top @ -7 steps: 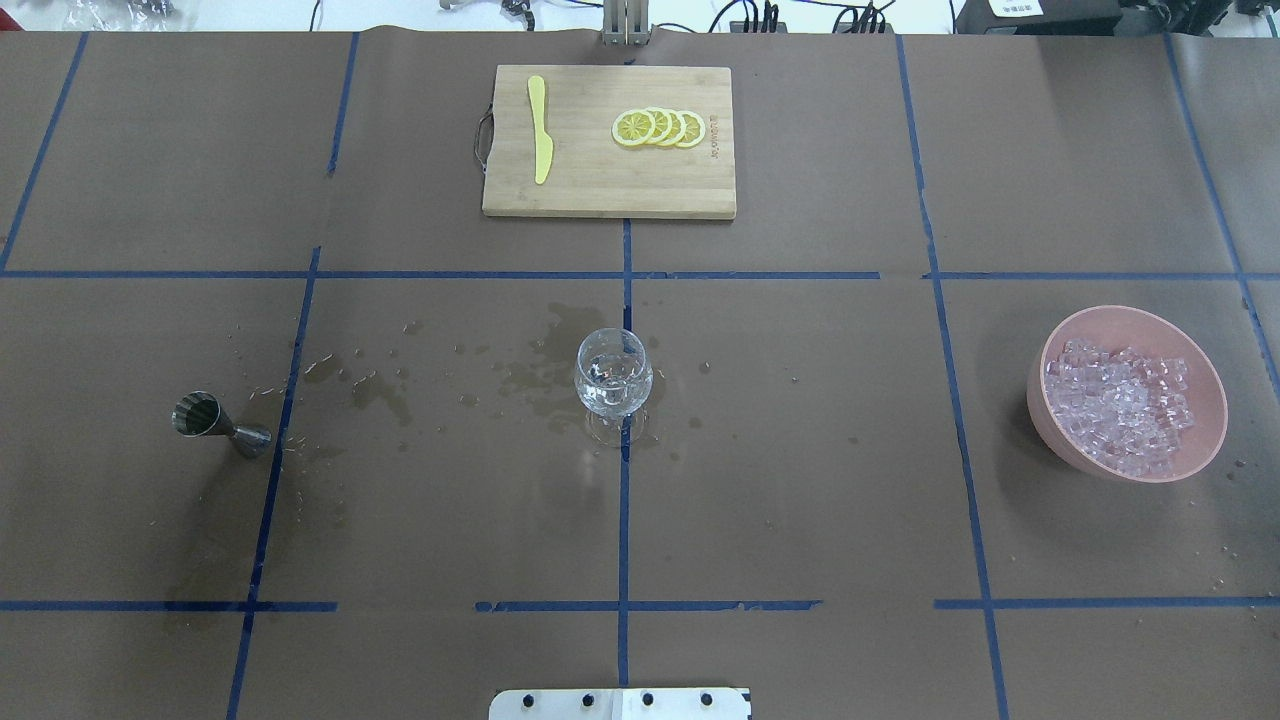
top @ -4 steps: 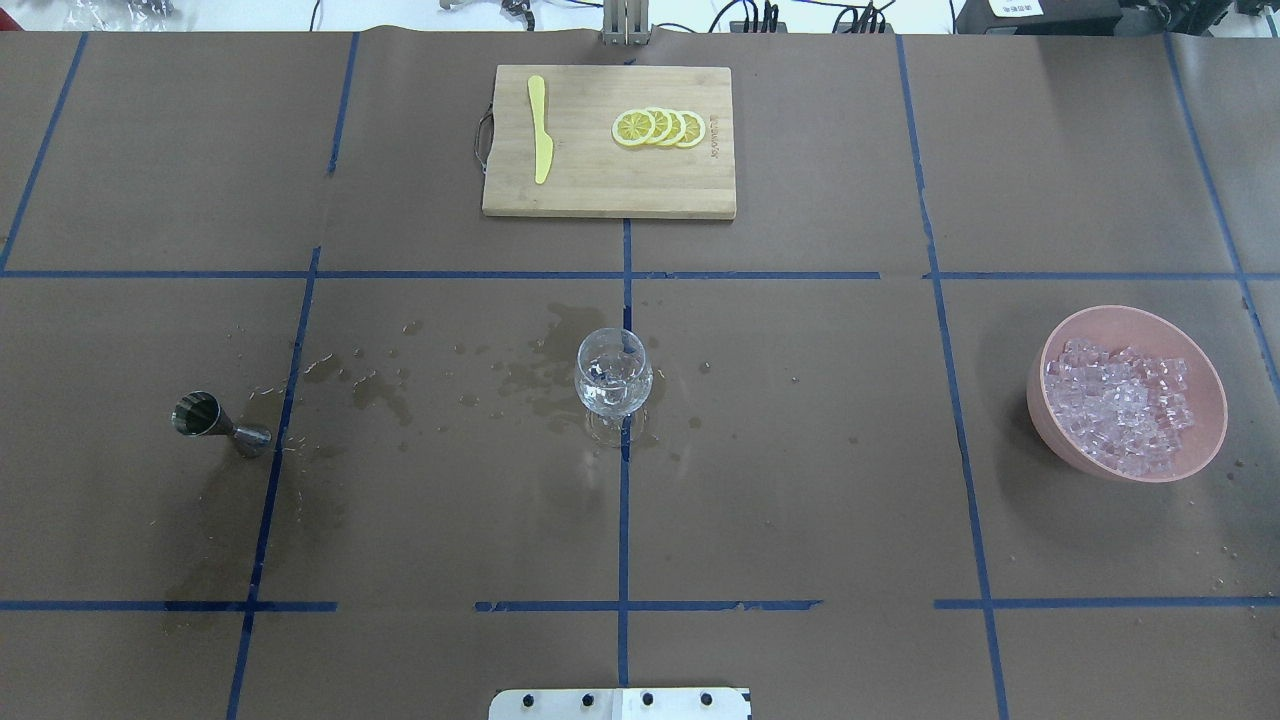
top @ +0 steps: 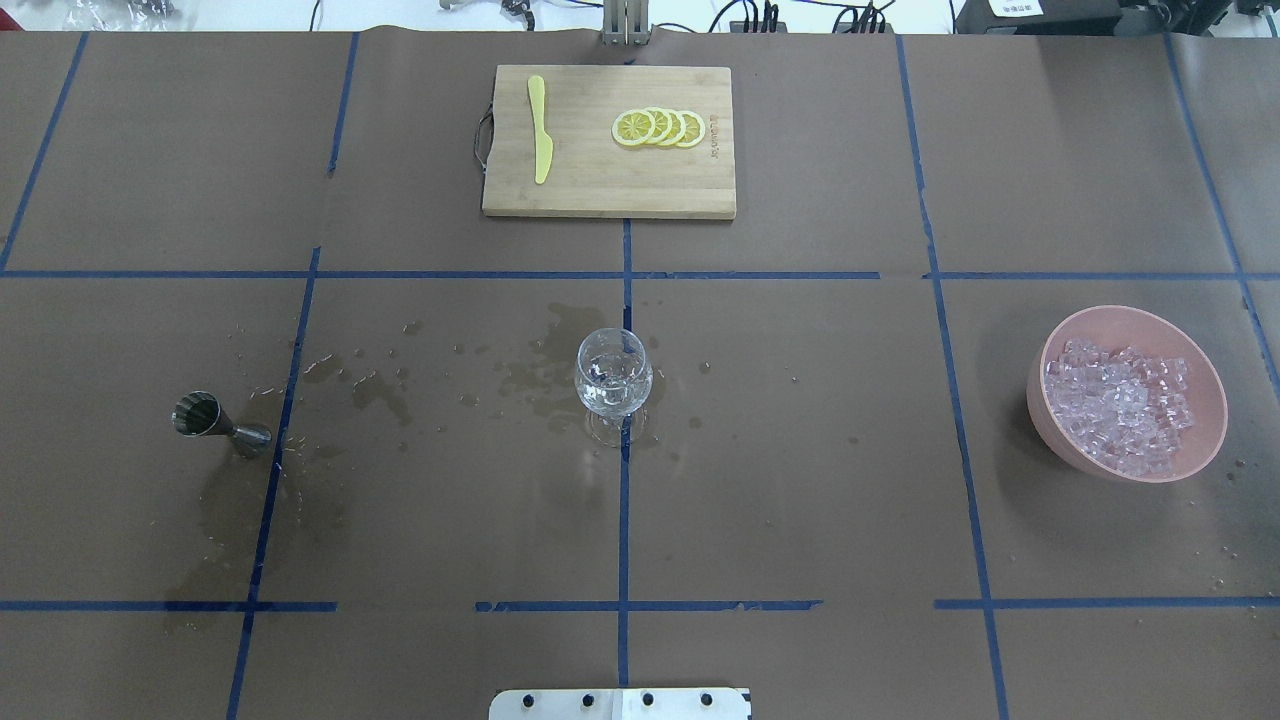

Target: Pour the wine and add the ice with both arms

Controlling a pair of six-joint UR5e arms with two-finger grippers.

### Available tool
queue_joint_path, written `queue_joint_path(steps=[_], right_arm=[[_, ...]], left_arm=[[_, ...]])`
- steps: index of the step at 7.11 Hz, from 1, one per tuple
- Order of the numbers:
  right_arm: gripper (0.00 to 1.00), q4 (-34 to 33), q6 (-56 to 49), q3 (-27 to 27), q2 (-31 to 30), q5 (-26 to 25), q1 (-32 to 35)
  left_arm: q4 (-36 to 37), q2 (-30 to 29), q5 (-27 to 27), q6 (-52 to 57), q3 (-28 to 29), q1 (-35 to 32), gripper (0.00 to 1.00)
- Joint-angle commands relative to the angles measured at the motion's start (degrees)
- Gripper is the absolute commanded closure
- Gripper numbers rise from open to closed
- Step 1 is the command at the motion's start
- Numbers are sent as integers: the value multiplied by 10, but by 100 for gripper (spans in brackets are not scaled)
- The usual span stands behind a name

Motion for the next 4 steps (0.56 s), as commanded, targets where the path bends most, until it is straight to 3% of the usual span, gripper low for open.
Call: queue_joint_path(steps=[1, 3, 4], right_arm=[[0, 1, 0, -5, -1, 4, -2], [0, 2, 1, -10, 5, 0, -9], [0, 2, 2, -7, 6, 3, -9]], left_arm=[[0, 27, 2, -120, -86, 71, 0], [-32, 63, 80, -204, -149, 155, 1], [-122, 107, 82, -247, -151, 168, 1]])
